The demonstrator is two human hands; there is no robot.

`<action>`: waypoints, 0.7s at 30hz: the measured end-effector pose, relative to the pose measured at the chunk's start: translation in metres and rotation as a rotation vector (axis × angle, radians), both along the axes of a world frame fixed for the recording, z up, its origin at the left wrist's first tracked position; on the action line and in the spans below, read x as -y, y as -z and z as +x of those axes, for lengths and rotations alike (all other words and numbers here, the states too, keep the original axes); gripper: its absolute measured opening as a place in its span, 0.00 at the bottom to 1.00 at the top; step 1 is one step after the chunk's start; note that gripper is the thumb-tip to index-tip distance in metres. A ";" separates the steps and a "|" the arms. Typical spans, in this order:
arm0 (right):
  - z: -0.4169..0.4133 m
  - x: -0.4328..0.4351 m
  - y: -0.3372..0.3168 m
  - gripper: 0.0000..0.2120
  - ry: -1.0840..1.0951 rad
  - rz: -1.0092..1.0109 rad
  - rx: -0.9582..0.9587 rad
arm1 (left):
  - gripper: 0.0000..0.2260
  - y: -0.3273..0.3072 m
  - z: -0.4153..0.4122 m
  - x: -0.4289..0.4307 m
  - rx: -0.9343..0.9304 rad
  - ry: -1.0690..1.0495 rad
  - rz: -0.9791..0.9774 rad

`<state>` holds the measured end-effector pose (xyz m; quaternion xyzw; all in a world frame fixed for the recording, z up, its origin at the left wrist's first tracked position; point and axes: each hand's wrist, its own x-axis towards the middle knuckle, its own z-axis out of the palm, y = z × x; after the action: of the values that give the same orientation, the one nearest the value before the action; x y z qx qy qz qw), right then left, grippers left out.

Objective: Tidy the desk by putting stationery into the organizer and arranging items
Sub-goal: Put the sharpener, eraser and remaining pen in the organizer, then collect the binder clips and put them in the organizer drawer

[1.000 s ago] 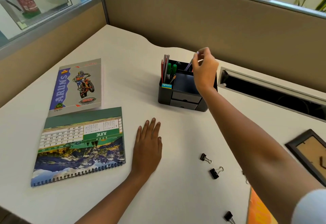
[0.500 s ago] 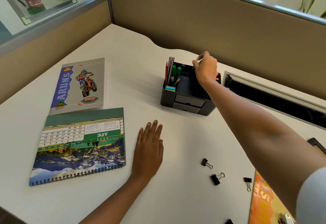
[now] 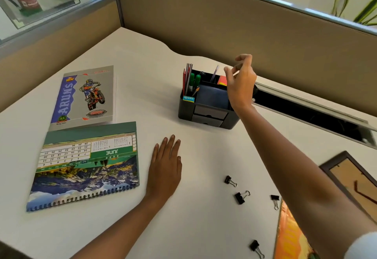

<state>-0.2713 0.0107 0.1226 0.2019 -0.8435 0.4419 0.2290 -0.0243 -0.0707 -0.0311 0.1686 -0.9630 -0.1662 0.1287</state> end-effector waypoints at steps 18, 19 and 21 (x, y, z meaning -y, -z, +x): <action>0.272 -0.168 0.102 0.11 0.206 0.228 0.183 | 0.19 0.003 -0.002 0.003 -0.046 0.015 0.025; 0.285 -0.176 0.110 0.14 0.224 0.286 0.185 | 0.19 0.002 -0.001 0.002 -0.050 0.015 0.026; 0.307 -0.189 0.122 0.17 0.261 0.354 0.207 | 0.19 0.002 0.003 0.000 -0.054 0.011 0.023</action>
<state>0.0353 0.1996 0.0010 0.0816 -0.9457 0.2723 0.1575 -0.0210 -0.0706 -0.0328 0.1602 -0.9581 -0.1823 0.1520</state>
